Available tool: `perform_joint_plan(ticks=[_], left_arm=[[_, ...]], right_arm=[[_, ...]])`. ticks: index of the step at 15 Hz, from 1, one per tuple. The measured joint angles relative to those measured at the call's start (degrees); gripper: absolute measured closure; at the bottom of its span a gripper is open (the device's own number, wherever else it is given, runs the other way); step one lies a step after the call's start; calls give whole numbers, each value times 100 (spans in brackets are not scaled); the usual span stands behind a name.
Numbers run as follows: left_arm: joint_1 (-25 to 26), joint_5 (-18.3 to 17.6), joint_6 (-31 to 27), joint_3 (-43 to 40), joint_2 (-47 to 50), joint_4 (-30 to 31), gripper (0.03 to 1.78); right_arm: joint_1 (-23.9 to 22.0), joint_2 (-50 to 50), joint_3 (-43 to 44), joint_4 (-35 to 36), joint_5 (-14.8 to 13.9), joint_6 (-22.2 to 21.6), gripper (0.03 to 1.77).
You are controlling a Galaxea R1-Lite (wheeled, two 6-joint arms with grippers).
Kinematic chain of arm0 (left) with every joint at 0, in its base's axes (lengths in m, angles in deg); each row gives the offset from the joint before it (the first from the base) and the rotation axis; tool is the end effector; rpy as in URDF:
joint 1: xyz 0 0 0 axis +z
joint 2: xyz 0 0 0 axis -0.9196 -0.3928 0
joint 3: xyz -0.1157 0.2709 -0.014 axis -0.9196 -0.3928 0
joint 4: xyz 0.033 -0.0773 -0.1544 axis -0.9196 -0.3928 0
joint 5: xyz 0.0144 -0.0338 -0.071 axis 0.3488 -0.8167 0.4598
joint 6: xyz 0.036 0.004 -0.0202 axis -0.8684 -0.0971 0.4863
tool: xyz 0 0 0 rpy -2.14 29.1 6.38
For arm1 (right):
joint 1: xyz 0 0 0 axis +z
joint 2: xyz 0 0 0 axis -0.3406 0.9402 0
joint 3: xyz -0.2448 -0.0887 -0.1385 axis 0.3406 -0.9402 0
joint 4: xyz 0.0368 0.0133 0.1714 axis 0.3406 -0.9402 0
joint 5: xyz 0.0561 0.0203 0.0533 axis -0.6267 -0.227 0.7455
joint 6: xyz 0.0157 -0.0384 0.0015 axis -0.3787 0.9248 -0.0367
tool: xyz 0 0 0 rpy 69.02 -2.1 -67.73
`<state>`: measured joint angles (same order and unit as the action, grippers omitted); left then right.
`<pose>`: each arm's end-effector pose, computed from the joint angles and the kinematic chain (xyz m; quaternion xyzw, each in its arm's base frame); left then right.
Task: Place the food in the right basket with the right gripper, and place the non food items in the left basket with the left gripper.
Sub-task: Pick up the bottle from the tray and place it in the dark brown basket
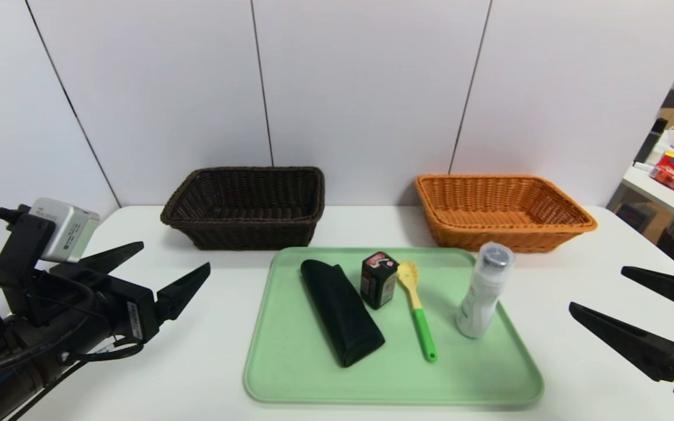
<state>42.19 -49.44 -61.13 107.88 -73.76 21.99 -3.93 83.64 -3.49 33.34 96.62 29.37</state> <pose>0.1663 -0.0707 0.1845 0.0221 0.0537 -0.1507 0.9869 0.1182 0.0411 0.1878 -0.0235 0.1002 0.2236 0.9692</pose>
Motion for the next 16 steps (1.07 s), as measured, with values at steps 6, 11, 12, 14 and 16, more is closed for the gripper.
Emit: perform_joint_plan(ticks=[6,11,12,14,16], left_arm=[[-43,-2,-22,52,-84,1,12],[-45,-2,-20,59,-85,6,12],[-43,-2,-22,59,-85,9,12],[-43,26,-22,59,-88,9,12],[-43,66,-27,59,-95,6,12]], right_arm=[[322,1014,-110,1047,-20,-129,10],[428,1592,-152,1562,-7,-127,10],[463,1701,-199,1775,-11,-126,10],[566,1907,-354,2149,-5,-132,10],[625,2108,-540,2571,0,-137,10]])
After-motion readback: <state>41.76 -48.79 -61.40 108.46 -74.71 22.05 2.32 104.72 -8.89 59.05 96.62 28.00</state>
